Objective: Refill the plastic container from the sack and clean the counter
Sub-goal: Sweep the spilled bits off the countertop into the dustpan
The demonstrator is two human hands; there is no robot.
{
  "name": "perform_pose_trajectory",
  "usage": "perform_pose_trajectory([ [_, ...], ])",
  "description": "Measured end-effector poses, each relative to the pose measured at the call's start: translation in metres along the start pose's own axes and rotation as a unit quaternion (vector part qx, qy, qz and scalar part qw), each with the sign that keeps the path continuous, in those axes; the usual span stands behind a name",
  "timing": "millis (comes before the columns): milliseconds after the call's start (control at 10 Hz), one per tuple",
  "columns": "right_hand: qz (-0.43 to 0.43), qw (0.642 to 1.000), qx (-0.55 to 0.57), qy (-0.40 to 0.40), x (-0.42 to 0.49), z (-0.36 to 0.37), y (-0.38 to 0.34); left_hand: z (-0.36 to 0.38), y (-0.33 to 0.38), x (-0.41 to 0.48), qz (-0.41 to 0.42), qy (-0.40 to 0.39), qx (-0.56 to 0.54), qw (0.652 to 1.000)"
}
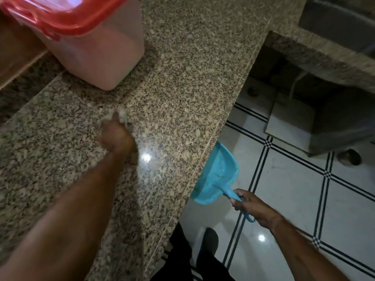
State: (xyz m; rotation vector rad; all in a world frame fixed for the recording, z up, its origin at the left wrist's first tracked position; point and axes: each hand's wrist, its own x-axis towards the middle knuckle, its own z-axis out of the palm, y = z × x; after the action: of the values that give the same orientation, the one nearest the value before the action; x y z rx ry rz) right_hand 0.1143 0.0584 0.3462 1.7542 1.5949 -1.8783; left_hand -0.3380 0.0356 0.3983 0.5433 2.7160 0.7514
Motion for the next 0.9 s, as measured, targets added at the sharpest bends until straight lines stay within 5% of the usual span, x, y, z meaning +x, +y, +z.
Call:
perform_pose_trajectory([
  [100,0.000,1.000,0.001,0.005,0.001,-0.004,0.002,0.069,0.048,-0.043,0.156,-0.047,0.005,0.987],
  [200,-0.003,1.000,0.001,0.009,0.000,-0.010,0.000,0.095,0.064,-0.110,0.335,-0.139,0.046,0.931],
  [300,-0.017,1.000,0.001,0.001,-0.001,-0.016,-0.001,0.080,0.054,-0.126,0.324,-0.127,-0.030,0.937],
  [400,-0.030,1.000,-0.005,-0.008,0.001,-0.023,-0.002,0.045,0.027,-0.092,0.183,0.019,0.010,0.983],
  [500,-0.035,0.999,-0.017,-0.028,0.008,-0.031,0.002,0.008,-0.019,-0.068,-0.037,0.051,0.017,0.998],
  [600,-0.045,0.997,-0.020,-0.061,0.016,-0.041,0.001,0.007,-0.028,-0.094,-0.063,0.038,0.025,0.997],
  [800,-0.063,0.989,-0.068,-0.116,0.037,-0.066,-0.002,0.070,0.026,-0.153,0.202,-0.061,0.032,0.977],
  [900,-0.086,0.982,-0.091,-0.144,0.049,-0.087,-0.006,0.058,0.027,-0.153,0.109,0.038,0.023,0.993],
])
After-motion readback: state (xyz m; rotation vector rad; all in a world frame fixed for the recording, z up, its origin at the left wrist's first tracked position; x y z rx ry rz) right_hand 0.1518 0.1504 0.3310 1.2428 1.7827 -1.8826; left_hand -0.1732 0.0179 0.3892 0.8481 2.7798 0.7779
